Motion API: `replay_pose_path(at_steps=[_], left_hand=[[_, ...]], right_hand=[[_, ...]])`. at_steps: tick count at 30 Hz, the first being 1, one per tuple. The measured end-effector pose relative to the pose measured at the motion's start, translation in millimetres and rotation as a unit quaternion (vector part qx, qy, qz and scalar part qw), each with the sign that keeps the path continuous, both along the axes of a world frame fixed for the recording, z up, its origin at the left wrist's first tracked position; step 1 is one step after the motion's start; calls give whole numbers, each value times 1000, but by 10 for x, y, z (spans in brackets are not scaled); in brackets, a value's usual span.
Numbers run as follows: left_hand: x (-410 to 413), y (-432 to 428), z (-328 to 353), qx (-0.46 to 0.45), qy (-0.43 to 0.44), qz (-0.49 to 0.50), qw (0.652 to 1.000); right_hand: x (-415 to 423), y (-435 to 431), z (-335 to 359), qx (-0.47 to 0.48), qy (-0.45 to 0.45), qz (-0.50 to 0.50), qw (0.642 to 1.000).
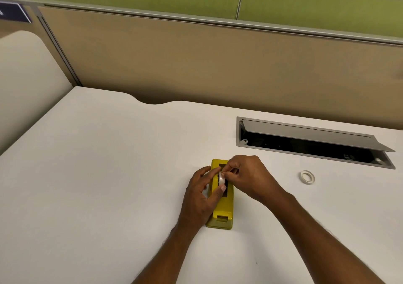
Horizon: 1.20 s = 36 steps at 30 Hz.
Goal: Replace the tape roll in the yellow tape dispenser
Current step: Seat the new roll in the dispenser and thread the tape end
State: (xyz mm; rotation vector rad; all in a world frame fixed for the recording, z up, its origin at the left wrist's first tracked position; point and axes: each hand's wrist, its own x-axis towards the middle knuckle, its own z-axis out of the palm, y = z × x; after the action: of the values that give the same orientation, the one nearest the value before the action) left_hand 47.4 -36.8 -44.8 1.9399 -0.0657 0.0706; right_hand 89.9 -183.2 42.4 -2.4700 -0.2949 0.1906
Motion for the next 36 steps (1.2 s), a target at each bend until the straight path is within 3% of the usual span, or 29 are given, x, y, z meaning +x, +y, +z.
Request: replay_pose_path(at_steps=[20, 28, 36], left_hand=[[8, -19, 24, -24, -3, 14, 1000], [-4, 6, -12, 20, 3, -4, 1000], [16, -25, 27, -15, 3, 23, 1000]], right_hand=[[12, 5, 27, -7, 8, 7, 1000], [52, 10, 5, -8, 17, -6, 1000], [59, 5, 35, -13, 19, 6, 1000]])
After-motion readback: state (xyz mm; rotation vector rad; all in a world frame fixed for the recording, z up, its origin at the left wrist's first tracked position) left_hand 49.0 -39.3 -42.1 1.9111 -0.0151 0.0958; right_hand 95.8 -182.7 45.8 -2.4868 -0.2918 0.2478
